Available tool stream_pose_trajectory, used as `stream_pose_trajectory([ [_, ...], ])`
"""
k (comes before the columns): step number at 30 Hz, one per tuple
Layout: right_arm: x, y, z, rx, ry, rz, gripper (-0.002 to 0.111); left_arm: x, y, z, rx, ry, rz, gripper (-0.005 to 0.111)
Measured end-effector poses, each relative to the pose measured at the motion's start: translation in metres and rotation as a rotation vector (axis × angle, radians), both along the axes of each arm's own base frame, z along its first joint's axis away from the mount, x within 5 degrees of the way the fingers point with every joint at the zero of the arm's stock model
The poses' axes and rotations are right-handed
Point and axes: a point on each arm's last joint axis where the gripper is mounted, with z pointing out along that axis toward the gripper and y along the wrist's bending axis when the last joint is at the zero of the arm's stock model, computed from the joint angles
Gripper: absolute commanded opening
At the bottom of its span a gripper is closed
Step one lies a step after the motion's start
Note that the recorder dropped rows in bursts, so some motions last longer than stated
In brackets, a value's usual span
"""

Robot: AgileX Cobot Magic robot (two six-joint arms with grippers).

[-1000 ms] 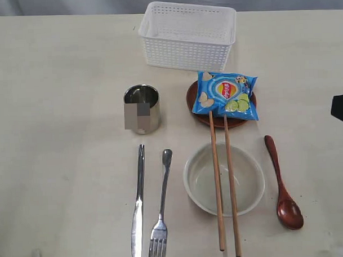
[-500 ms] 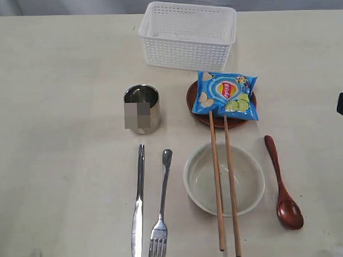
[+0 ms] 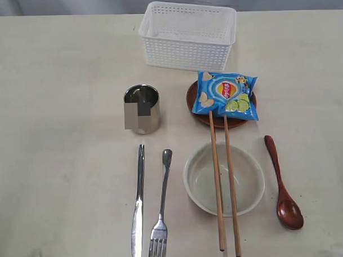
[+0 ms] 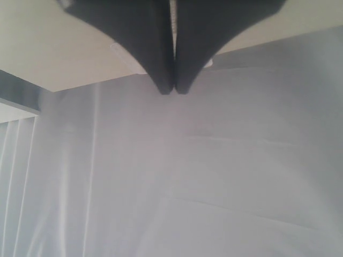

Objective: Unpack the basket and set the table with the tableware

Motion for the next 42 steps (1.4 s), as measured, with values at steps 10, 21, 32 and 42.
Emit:
stream_pose_trajectory([
  [10,0.000,0.000,-0.031,-0.004,-0.004,0.010,0.000,0.000,0.000,0.000,0.011,-0.006,0.002,0.000],
  [21,0.000,0.001,-0.031,-0.066,-0.020,0.022,0.000,0.000,0.000,0.000,0.014,-0.008,0.003,0.000],
  [32,0.000,-0.001,-0.031,-0.074,-0.020,0.010,0.000,0.000,0.000,0.000,0.016,-0.008,0.003,0.000],
  [42,0.000,-0.001,-0.031,-0.074,-0.020,0.010,0.000,0.000,0.000,0.000,0.016,-0.008,0.003,0.000],
])
